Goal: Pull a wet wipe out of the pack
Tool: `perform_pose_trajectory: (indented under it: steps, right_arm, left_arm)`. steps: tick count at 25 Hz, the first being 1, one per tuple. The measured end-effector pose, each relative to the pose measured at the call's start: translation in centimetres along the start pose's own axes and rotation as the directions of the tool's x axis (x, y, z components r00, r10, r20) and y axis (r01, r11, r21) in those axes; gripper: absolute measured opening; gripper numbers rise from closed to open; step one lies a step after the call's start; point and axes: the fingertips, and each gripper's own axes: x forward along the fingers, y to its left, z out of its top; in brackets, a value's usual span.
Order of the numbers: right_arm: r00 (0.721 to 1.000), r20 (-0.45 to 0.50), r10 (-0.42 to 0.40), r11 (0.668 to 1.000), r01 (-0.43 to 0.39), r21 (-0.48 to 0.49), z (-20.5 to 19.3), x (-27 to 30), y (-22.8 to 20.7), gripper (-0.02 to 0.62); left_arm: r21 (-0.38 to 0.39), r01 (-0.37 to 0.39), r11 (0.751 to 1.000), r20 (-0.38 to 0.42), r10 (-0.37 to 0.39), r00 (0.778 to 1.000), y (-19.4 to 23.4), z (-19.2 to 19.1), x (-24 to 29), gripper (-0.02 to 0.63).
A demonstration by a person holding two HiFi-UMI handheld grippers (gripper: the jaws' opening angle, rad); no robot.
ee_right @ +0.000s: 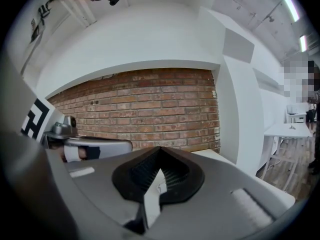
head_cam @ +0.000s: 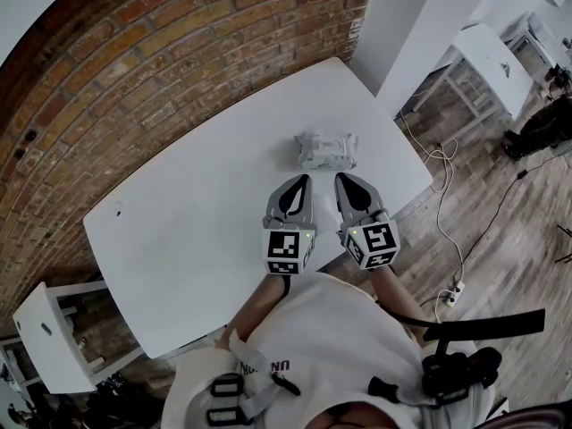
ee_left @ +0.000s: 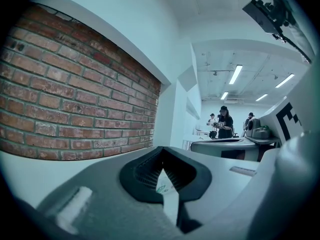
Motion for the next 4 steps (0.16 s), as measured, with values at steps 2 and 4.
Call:
perform_pose_trajectory:
  steps: [2,4]
  right_arm:
    - [1.0,0.004,0.002,1.0,-0.002,0.005,0.05,0.0,-0.1,0.005]
    - [1.0,0.007,0.003,1.0,-0.003,0.011,0.07,0.0,-0.22,0.006]
  left_arm:
    - [0.001,0.002,1.0,0.001,-0.002,1.0,-0.08,0.01,0.08,0.003]
    - [-0.002,0.004,1.0,0.001,-0.004,1.0,-0.2,-0.02,0.16,0.003]
